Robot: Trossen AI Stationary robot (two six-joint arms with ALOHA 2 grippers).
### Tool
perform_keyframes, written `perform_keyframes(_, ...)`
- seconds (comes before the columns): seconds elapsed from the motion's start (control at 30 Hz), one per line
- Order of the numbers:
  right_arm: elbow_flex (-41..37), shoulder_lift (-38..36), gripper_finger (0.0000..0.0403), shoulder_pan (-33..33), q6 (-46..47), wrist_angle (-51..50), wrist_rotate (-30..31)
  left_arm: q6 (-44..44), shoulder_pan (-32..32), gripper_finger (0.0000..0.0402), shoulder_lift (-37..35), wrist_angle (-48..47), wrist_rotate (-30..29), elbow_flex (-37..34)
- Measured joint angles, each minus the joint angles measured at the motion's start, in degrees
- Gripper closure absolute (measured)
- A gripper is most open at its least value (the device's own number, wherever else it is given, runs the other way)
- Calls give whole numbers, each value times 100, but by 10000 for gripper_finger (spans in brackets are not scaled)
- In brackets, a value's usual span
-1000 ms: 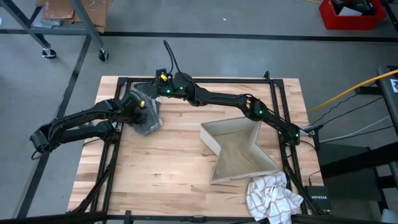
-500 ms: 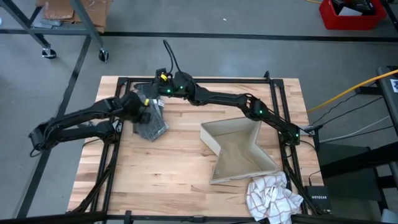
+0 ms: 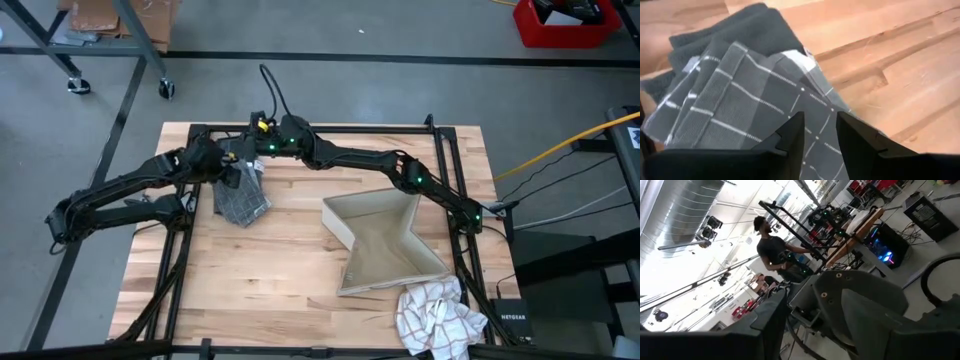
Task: Fold towel
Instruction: Stack the gray patterned towel on top of the gray towel
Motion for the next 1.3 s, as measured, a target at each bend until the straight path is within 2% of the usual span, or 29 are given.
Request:
perform_keyframes(0.23,0,-20,210,-44,28,-7,-105,-1093,122,288,4,-557,-274,2)
perform_keyframes(0.33,0,-31,210,-72,29,51,-116,-1244,226,288,4,-623,-308,0)
perform_keyframes(0.47,0,-31,210,-81,39,53,-169,-1009,380,288,9,-618,-444,2)
perform_keyframes(0.7,0,-31,210,-33,73,52,-621,-437,719,288,162,-563,-1400,0)
perform_keyframes(0.97,0,-33,210,59,369,65,-1083,-243,839,288,652,410,-1425,-359)
perform_keyframes(1.1,0,-33,210,92,373,417,-1354,-131,839,288,955,613,-1489,-483)
perform_keyframes(1.3,0,-42,210,161,714,809,-1512,300,895,288,1431,1455,-1563,-774)
